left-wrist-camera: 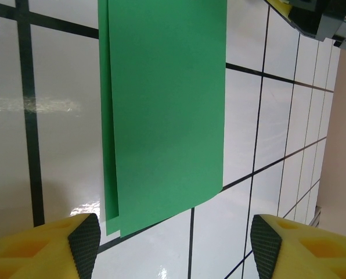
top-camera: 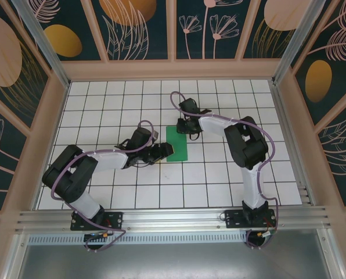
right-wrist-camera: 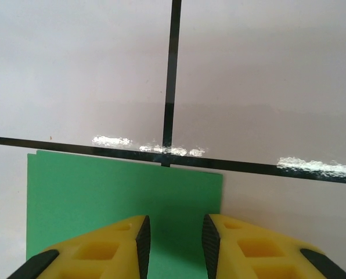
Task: Fold a paper plane with a square sheet of paper (pick it up from the middle)
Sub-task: Fold the triangle a second time at the center of the table.
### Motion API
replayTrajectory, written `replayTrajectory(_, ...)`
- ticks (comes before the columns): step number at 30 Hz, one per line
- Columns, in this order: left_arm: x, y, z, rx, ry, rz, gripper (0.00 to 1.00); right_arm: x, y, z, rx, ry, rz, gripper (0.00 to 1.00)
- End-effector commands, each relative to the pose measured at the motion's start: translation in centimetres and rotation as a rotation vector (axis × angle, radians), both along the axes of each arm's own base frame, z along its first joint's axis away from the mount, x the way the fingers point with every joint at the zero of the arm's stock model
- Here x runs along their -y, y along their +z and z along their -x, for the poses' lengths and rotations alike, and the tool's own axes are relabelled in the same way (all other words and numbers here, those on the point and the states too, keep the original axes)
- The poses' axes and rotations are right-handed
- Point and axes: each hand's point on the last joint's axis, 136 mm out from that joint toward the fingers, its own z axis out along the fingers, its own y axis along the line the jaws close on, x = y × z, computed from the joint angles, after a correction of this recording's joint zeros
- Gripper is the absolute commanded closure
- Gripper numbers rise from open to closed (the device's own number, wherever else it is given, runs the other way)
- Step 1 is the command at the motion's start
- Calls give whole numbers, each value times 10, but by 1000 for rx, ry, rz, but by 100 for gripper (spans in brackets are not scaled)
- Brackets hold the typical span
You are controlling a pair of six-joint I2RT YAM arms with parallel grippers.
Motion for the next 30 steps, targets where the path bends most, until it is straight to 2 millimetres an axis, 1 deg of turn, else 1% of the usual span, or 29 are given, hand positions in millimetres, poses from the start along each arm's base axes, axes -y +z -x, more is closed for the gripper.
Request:
replayTrajectory(1, 9, 6, -3, 5, -13, 31, 29, 8, -24, 5, -58, -21, 29, 67)
replayTrajectory(9, 15, 5, -2, -9, -25, 58, 29, 17, -36, 12, -93, -50, 35, 68)
replayTrajectory(12, 18, 5, -1, -13, -34, 65, 29, 18, -39, 15, -99, -52, 32, 68)
replayTrajectory(18, 23, 2, 0, -22, -53, 70, 30, 19, -40, 15, -101, -54, 30, 68)
replayTrajectory(22, 27, 4, 1, -19, -66, 83, 30, 19, -40, 16, -103, -54, 30, 68)
replayTrajectory(28, 32, 15, -3, 10, -73, 126, 37, 18, -37, 17, -104, -51, 12, 69)
replayTrajectory(30, 33, 16, -4, 16, -73, 132, 39, 15, -32, 17, -100, -46, -6, 69)
